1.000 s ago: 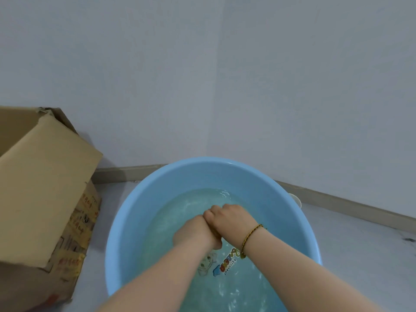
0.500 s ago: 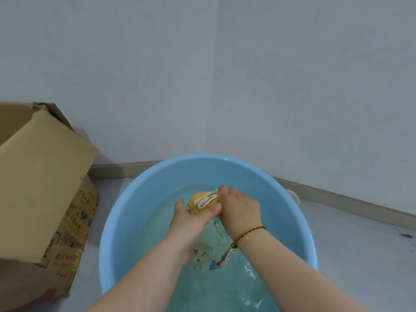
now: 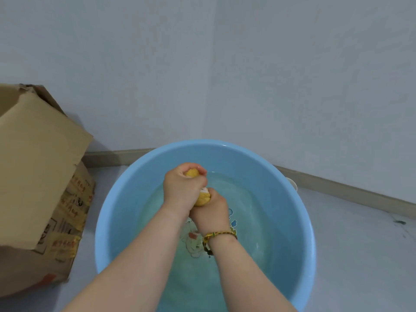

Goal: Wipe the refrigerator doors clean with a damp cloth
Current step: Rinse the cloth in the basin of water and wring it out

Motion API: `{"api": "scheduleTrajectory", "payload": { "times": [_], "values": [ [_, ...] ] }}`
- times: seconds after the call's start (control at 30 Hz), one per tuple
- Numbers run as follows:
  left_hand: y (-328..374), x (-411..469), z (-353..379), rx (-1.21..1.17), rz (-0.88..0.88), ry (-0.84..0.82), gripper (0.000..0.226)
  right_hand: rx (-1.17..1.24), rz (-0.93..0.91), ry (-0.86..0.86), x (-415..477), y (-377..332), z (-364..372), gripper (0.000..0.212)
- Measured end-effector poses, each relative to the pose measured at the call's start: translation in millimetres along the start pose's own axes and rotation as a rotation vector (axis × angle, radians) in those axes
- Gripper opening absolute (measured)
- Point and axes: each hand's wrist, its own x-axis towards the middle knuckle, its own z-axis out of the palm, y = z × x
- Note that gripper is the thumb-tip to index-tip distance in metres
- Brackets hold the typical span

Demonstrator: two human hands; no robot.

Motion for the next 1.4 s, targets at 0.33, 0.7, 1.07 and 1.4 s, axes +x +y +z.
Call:
{"api": "scheduleTrajectory", "payload": {
  "times": [0.33, 0.7, 1.07, 1.4],
  "values": [
    [4, 8, -8, -0.078, -0.051, -0.244, 0.055, 0.211, 0.112, -0.228, 5, -5, -9, 0.017],
    [28, 7, -16, 0.067, -0.267, -0.301, 0.059, 0.276, 0.369, -0.043, 12, -16, -19, 0.018],
    [258, -51, -4, -0.009, -0.296, -0.220, 0.029, 0.410, 0.160, 0.076, -74, -244, -122, 0.029],
    [476, -160, 3, 0.052, -0.056, -0.624, 0.024, 0.456, -0.002, 0.442, -190, -421, -267, 0.017]
  ]
}}
